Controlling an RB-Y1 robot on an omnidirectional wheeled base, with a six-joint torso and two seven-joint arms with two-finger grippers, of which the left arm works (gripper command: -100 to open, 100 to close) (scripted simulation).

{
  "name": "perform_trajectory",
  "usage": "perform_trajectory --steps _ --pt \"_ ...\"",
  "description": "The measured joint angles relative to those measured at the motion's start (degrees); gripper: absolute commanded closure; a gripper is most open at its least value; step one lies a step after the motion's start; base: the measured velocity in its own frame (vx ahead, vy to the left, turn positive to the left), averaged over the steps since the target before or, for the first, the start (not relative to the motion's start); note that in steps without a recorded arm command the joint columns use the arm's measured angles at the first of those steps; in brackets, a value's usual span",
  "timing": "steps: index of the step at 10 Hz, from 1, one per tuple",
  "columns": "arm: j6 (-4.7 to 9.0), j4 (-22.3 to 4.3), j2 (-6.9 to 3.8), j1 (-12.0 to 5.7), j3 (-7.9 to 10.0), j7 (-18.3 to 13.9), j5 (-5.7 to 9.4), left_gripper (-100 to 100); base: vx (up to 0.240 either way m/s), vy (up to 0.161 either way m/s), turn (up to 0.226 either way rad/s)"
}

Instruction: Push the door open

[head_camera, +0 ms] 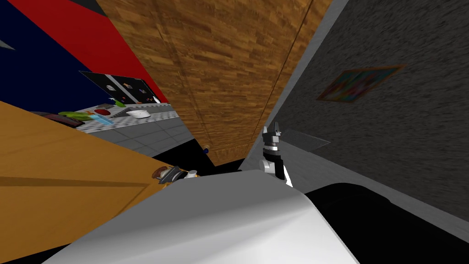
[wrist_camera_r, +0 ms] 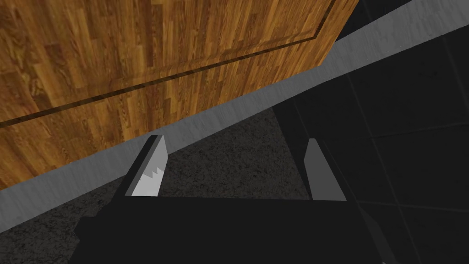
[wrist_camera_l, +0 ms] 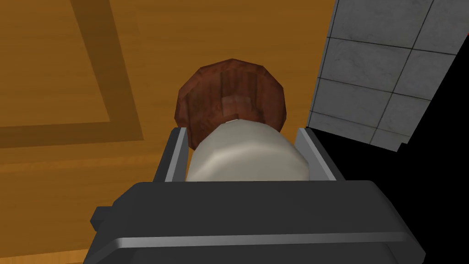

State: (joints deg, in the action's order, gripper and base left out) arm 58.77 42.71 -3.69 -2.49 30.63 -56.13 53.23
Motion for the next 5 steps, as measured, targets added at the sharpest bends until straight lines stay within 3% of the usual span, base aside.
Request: perform_trajectory --steps 2,3,5 --pt "0.67 1.32 0.19 0.07 1.06 1.07 0.78 100 0.011 0.155 -0.110" --pt "1.63 -0.05 -0.34 -0.67 1.67 0.95 1.25 100 0.003 0.120 -0.058" --pt "3.67 -1.08 -0.26 -2.21 2.96 1.87 2.11 100 -0.004 0.114 -0.080"
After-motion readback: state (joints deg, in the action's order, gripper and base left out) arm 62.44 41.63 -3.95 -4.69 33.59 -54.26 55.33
